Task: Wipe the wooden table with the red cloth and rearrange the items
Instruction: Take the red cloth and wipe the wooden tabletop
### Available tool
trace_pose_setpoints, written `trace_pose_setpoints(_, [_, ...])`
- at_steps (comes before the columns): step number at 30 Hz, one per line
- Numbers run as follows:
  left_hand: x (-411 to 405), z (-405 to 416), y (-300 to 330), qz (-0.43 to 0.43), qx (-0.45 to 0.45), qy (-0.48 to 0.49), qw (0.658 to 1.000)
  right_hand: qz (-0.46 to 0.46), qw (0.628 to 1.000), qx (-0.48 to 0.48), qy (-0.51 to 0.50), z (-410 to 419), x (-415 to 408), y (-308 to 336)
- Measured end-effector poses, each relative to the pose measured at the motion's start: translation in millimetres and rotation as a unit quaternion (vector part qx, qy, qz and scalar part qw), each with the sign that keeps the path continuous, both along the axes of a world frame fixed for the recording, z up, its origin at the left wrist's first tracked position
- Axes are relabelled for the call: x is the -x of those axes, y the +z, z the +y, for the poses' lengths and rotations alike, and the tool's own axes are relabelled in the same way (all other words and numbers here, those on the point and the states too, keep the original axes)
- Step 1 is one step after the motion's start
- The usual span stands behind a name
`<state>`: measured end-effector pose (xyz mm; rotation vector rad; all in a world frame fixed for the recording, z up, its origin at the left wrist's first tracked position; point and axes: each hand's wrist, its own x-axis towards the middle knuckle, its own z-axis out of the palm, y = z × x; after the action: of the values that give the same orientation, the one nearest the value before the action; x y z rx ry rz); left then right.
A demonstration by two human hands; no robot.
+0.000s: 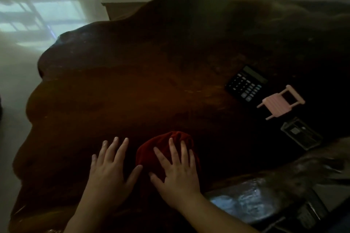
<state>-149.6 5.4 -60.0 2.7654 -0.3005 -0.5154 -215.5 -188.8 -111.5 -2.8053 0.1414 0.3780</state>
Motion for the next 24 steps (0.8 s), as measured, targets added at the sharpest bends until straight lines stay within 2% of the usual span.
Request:
trace_pose_setpoints(4, [-6, -11, 5, 0.005, 0.006, -0.008, 1.000, 0.027, 0.999, -0.020, 0.020, -4, -2, 4])
trace_pose_setpoints(8, [-18, -27, 13, 0.012, 0.016, -0.012, 1.000, 0.068, 0.993, -0.094, 0.024, -18, -11, 19])
trace_pose_setpoints(13, [-37, -59, 30, 0.008, 0.049, -0.037, 0.998, 0.032, 0.973, -0.220, -0.056, -58, -14, 54])
trace_pose_setpoints(15, [-47, -80, 39, -0.003, 0.061, -0.046, 0.997, 0.000, 0.966, -0.243, -0.085, -79, -16, 63])
trace_pose_setpoints(19, [-69, -133, 54, -0.021, 0.080, -0.073, 0.994, -0.078, 0.961, -0.217, -0.151, -138, -22, 76])
trace_pose_setpoints(24, [-99, -215, 63, -0.071, 0.088, -0.111, 0.987, -0.141, 0.961, -0.096, -0.219, -226, -29, 92])
